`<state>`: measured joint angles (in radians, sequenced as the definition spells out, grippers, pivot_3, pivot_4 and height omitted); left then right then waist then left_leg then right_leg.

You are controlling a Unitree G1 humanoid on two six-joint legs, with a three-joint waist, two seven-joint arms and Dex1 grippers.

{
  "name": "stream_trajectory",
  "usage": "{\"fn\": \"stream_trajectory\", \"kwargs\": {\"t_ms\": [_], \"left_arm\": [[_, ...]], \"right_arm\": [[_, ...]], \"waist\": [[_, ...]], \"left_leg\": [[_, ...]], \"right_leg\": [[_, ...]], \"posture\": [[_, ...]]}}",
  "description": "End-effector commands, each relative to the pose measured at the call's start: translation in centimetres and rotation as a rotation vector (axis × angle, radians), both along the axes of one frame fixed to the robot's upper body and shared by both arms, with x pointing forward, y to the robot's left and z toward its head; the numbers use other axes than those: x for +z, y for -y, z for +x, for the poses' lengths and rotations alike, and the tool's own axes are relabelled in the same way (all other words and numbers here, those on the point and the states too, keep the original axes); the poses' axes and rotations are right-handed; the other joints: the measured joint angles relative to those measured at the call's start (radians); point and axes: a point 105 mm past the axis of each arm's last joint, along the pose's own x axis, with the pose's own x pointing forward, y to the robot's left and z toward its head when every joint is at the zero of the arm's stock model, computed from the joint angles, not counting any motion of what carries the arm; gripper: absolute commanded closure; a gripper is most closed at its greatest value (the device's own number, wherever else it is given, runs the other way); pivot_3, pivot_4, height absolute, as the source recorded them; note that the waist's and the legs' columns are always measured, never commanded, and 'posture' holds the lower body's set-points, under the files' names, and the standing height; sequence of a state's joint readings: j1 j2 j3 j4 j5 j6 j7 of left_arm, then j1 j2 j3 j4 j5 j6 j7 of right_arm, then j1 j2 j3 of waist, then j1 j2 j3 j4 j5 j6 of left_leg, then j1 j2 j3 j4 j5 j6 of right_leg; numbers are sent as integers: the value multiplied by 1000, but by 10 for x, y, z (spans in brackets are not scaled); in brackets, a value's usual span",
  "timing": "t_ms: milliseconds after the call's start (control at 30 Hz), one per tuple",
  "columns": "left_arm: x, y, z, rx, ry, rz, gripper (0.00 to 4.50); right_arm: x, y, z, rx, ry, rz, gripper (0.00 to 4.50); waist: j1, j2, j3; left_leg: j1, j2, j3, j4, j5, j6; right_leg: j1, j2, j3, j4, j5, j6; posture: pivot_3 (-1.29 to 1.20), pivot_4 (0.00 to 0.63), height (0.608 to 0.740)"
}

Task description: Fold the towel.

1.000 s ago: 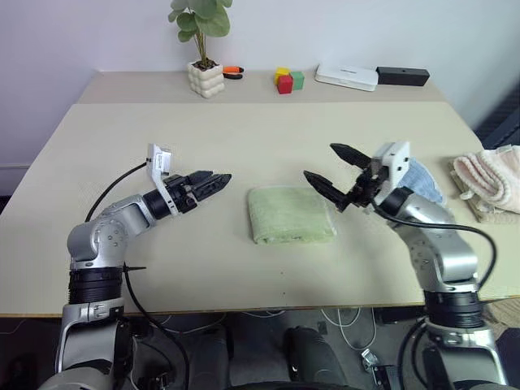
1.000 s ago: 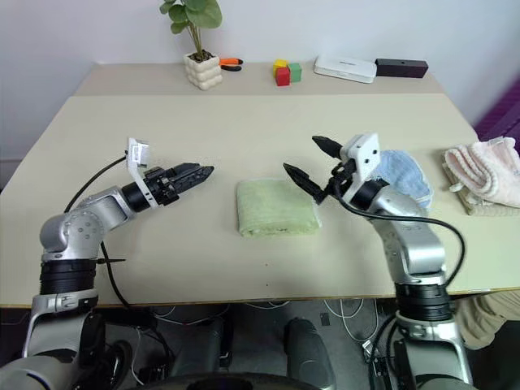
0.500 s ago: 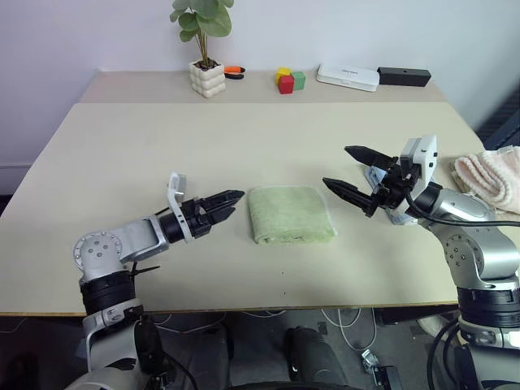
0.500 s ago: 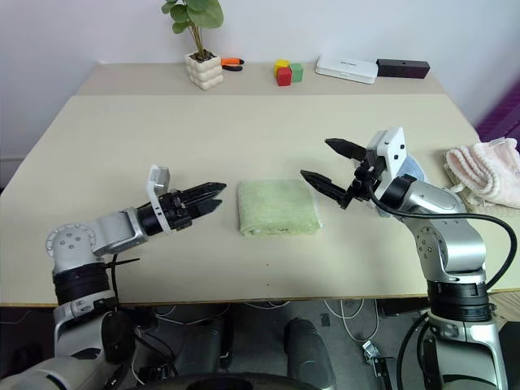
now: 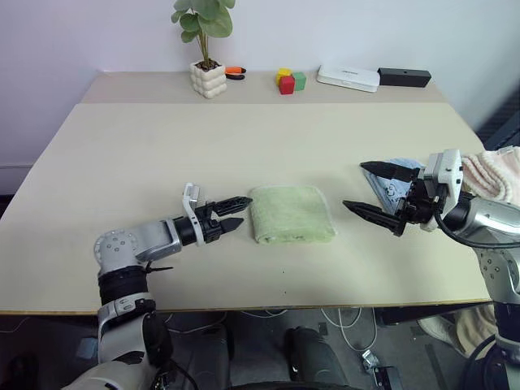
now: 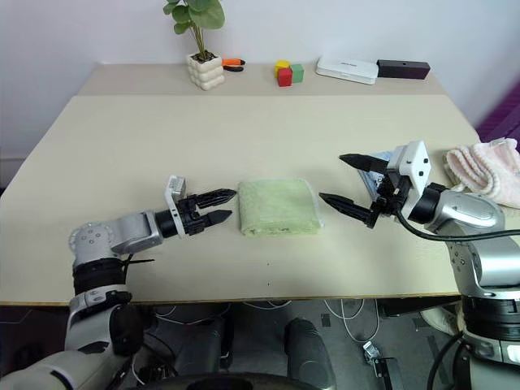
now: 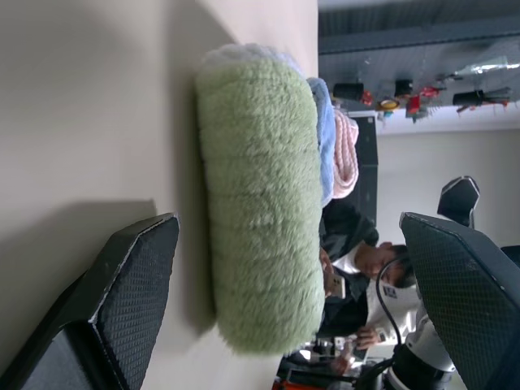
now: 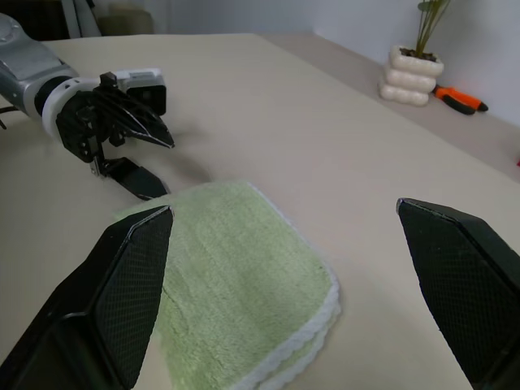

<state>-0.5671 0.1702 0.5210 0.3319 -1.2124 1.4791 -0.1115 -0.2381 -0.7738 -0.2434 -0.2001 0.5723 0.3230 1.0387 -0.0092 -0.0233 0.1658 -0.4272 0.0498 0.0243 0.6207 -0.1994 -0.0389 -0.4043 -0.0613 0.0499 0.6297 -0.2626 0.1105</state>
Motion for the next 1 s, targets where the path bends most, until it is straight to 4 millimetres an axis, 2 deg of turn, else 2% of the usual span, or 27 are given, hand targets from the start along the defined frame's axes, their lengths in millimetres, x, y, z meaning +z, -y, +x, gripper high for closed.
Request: {"fn": "stream_trajectory", "kwargs": {"t_ms": [33,400,500,600,700,733,767,1000], "left_arm": [[3,16,0,-63,-8,-31,29],[-12,37,-2,-146,-70,-14,29],[-16,43,2,-141,-92,-20,786],[-12,50,5,-149,-88,-38,2219],[-7,55,7,-160,-81,-53,3892],[-6,55,8,-161,-81,-58,4258],[-6,54,8,-160,-80,-55,4421],[-2,51,12,-141,-56,-44,4421]], "right_arm": [[13,1,-1,-5,58,-1,0],[14,0,1,-32,70,3,0],[14,-2,1,-37,74,11,0],[14,-1,0,-41,74,7,0],[14,-1,-1,-43,73,3,0],[14,-1,-1,-43,72,2,0],[13,-1,-1,-44,72,1,0],[12,-2,0,-46,69,-2,0]], "waist": [[0,0,0],[3,0,0],[6,0,0],[16,0,0],[23,0,0],[24,0,0],[24,0,0],[22,0,0]], "left_leg": [[0,0,0,0,0,0],[0,-1,0,0,0,0],[0,-1,0,1,0,0],[0,-1,0,2,0,0],[0,-1,0,3,0,0],[0,-1,0,3,0,0],[0,-2,0,4,0,0],[0,-2,-1,5,0,0]], "right_leg": [[0,0,0,0,0,0],[0,-1,0,0,0,0],[1,-1,0,0,0,0],[1,-1,0,0,0,0],[1,-1,0,0,0,0],[2,-1,0,-1,0,0],[2,-1,0,-1,0,0],[3,-2,0,-1,0,0]], "posture": [[0,150,740],[0,150,740],[0,150,740],[0,150,740],[0,150,740],[0,150,740],[0,150,740],[0,150,740]]}}
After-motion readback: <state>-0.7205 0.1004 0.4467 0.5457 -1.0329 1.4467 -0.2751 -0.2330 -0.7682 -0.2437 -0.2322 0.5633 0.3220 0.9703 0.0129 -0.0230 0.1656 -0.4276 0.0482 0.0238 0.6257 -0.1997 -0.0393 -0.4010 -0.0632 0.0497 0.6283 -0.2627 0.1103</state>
